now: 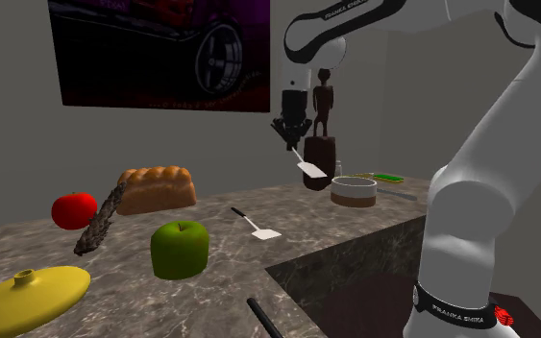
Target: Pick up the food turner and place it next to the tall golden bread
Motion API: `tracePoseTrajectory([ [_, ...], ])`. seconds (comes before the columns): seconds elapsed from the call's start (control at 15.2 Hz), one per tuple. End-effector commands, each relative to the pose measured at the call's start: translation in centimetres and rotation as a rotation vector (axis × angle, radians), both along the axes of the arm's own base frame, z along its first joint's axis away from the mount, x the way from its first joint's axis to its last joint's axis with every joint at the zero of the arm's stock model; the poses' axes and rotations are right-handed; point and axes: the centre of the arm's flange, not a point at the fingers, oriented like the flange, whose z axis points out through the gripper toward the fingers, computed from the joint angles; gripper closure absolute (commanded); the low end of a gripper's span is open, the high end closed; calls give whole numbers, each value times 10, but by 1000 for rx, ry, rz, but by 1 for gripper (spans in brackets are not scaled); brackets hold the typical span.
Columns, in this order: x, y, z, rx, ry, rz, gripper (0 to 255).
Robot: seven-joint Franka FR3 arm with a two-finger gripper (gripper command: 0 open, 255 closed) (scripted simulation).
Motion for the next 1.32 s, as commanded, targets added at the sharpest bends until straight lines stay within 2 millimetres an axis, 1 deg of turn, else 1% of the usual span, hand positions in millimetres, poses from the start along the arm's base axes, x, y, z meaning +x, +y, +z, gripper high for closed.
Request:
tracePoseTrajectory([
  [0.0,25,14,3,1,-1,0,255],
  [1.25,251,124,3,1,-1,0,255],
])
